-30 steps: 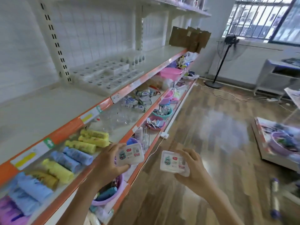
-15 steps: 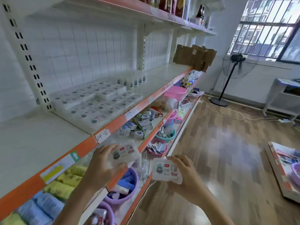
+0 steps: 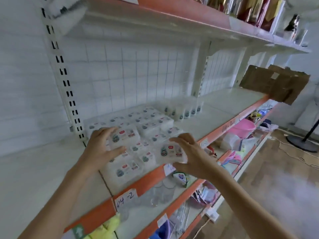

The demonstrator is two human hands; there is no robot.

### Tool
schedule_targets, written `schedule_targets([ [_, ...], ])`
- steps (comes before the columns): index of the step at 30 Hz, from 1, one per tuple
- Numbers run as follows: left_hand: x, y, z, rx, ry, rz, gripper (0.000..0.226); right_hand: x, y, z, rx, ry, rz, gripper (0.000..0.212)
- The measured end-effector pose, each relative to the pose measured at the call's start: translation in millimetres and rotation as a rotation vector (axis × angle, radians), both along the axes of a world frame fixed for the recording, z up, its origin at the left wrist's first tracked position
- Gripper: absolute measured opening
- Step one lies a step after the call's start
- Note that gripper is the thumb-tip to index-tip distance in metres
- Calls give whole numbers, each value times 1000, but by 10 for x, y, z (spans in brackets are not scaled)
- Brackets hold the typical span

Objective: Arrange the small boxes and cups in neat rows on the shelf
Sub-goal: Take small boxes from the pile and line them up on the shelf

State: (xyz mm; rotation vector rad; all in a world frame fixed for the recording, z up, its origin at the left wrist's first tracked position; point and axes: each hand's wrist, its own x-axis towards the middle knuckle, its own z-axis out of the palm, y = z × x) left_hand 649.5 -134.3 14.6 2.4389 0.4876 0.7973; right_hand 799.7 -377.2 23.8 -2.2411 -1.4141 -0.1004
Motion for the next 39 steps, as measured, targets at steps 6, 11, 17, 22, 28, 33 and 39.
schedule_targets([
  [6, 44, 318, -49, -21, 102, 184, 72, 607, 946, 58, -135, -34, 236, 71],
  [11, -70, 423, -88, -137, 187, 335, 72, 894, 1568, 54, -275, -152, 428, 70],
  [17, 38, 259, -136, -266, 228, 437, 69, 1081, 1935, -36, -324, -353, 599, 64],
  [22, 120, 159, -205, -285, 222, 516, 67, 1247, 1999, -143, -256, -310, 683, 66],
  [28, 220, 154, -230, -380, 121, 551, 72, 1327, 1977, -199, -181, -251, 718, 53],
  [33, 261, 153, -354, -486, 7, 549, 82, 1292, 1964, -226, -189, -247, 706, 51],
  [39, 205, 206, -495, -611, -50, 498, 102, 1228, 1960, -259, -183, -310, 677, 53],
])
